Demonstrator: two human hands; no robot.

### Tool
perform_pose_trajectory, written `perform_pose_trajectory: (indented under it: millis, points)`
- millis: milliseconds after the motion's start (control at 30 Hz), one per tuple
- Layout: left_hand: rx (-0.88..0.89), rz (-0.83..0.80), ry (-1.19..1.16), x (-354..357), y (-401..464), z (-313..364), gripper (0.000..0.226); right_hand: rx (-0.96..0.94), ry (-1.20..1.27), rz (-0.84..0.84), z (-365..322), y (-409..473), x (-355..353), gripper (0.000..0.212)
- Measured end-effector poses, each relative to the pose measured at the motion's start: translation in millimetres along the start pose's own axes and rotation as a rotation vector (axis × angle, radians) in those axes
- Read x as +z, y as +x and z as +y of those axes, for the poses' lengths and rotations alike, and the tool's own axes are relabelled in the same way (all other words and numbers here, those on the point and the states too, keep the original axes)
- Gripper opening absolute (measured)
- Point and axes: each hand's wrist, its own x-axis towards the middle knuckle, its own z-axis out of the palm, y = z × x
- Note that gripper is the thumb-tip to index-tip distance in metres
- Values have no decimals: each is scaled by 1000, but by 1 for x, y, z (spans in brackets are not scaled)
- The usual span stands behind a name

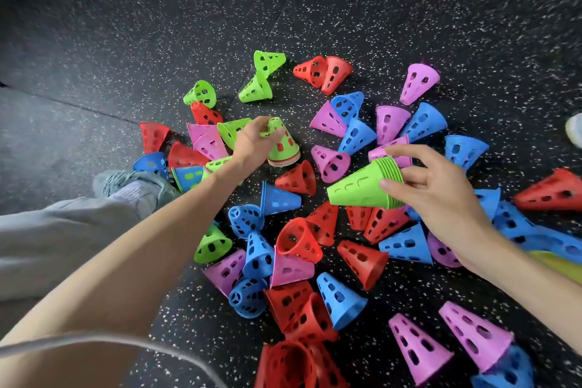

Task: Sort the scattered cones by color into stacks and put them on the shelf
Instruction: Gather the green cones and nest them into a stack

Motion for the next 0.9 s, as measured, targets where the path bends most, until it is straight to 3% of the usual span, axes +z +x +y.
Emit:
perform_pose_trajectory:
  millis: [467, 567, 767, 900]
  points:
    - [38, 85, -171, -26, -37, 0, 33, -57, -9, -10, -17, -8, 6, 41]
    - [79, 131, -223, -34, -53, 8, 39, -60, 0, 29, -17, -11, 7, 40]
    - [71, 117, -601, -27, -94, 45, 41, -93, 40, 159, -19, -12, 3, 36]
    - [83, 17, -699, -8, -118, 68, 41, -107, 78, 242, -18, -11, -2, 33]
